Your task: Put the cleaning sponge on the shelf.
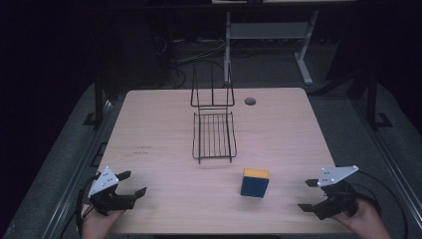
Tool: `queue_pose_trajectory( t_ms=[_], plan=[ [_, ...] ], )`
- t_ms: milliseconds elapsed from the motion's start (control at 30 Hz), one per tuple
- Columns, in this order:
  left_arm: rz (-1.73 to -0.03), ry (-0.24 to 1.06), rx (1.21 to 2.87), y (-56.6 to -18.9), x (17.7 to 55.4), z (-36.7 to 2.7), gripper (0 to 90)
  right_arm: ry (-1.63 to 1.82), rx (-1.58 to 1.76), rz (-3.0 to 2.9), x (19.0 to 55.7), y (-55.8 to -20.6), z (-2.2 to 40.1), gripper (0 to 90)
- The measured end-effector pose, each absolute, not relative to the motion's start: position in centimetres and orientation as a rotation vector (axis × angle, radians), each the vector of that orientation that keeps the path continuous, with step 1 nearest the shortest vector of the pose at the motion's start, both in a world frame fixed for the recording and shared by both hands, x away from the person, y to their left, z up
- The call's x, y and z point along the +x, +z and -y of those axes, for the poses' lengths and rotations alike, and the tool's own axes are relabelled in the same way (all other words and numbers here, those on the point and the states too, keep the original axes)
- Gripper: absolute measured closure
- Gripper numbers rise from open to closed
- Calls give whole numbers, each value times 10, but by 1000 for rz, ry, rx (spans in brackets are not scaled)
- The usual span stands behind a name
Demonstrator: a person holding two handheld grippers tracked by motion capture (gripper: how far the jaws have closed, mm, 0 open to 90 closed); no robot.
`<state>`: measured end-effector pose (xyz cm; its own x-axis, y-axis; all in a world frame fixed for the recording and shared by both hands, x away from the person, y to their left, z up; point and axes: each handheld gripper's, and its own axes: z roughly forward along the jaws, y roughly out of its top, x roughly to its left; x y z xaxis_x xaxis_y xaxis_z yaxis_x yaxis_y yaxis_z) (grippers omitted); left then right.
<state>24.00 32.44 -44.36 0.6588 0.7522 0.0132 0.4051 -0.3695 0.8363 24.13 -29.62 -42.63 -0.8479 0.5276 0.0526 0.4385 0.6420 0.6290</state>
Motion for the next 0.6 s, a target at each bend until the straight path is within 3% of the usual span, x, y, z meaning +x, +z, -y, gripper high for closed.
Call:
queue_pose_trajectory(
  t_ms=[600],
  plan=[
    [-902, 503, 1996, -443, 238, -326, 162, 969, 681, -2759, 250, -415, 262, 162]
  ],
)
